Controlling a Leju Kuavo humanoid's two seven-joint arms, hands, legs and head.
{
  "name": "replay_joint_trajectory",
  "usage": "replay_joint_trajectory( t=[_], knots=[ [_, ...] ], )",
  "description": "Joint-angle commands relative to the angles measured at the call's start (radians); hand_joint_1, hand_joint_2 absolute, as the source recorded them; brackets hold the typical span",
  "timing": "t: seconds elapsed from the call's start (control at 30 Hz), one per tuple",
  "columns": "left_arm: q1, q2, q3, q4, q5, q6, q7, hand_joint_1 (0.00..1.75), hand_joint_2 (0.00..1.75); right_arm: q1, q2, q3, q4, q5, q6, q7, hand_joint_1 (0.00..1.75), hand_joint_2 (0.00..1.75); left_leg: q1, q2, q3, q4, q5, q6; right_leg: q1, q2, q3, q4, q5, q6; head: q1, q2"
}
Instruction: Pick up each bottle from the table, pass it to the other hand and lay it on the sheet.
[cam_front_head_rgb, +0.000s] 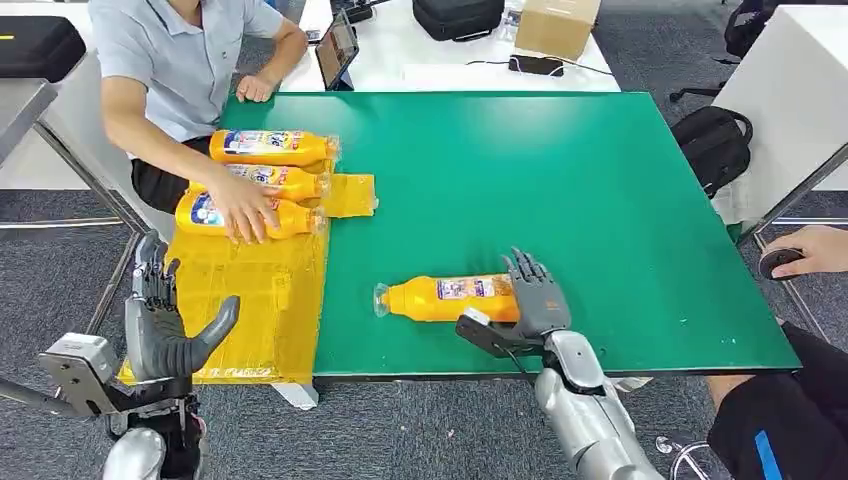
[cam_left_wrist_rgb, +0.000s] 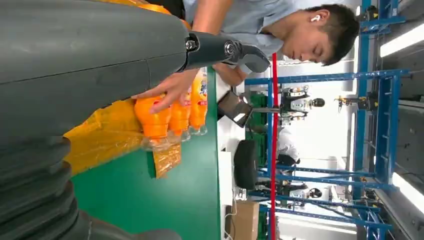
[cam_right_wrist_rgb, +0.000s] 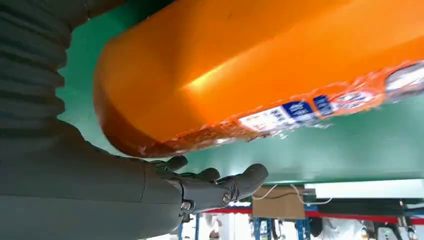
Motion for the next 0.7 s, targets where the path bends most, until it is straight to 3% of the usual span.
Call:
replay_joint_trajectory(
  t=[0.03, 0.07, 0.1, 0.13, 0.33, 0.7],
  knots=[
    [-0.073, 0.009, -0.009, 0.121, 0.019, -0.001, -0.003, 0.0, 1.75, -0.098, 0.027, 0.035, 0.259, -0.041, 0.071, -0.034, 0.0, 1.75, 0.0, 0.0, 0.004, -0.002, 0.0, 0.001, 0.001, -0.001, 0.003, -0.001, 0.0, -0.003, 0.0, 0.0],
    [-0.077, 0.01, -0.009, 0.126, 0.02, -0.001, -0.004, 0.0, 1.75, -0.101, 0.026, 0.033, 0.269, -0.049, 0.079, -0.038, 0.0, 1.75, 0.0, 0.0, 0.003, -0.001, 0.0, 0.001, 0.0, -0.001, 0.003, -0.001, 0.0, -0.002, 0.0, 0.0],
    [-0.084, 0.012, -0.01, 0.135, 0.022, 0.0, -0.005, 0.0, 1.75, -0.106, 0.023, 0.033, 0.289, -0.06, 0.093, -0.044, 1.13, 1.75, 0.0, 0.0, 0.004, -0.002, 0.0, 0.001, 0.001, -0.001, 0.004, -0.002, 0.0, -0.003, 0.0, 0.0],
    [-0.091, 0.015, -0.012, 0.145, 0.024, 0.0, -0.008, 0.0, 1.75, -0.115, 0.023, 0.021, 0.315, -0.09, 0.134, -0.052, 1.69, 1.75, 0.0, -0.001, 0.004, -0.002, 0.001, 0.001, 0.001, -0.002, 0.004, -0.002, 0.0, -0.002, 0.0, 0.0],
    [-0.115, 0.026, -0.015, 0.175, 0.024, 0.001, -0.012, 0.0, 1.75, -0.141, 0.017, 0.015, 0.382, -0.115, 0.196, -0.016, 1.75, 1.75, 0.0, 0.003, 0.009, -0.001, 0.0, 0.001, 0.001, -0.001, 0.007, -0.002, 0.0, -0.002, 0.0, 0.0],
    [-0.136, 0.029, -0.017, 0.212, 0.021, 0.0, -0.017, 0.0, 1.75, -0.117, 0.017, 0.001, 0.389, -0.157, 0.184, -0.041, 1.75, 1.75, 0.002, 0.0, 0.017, -0.003, 0.0, 0.0, 0.003, -0.003, 0.014, -0.005, 0.001, -0.004, 0.0, 0.0]
  ],
)
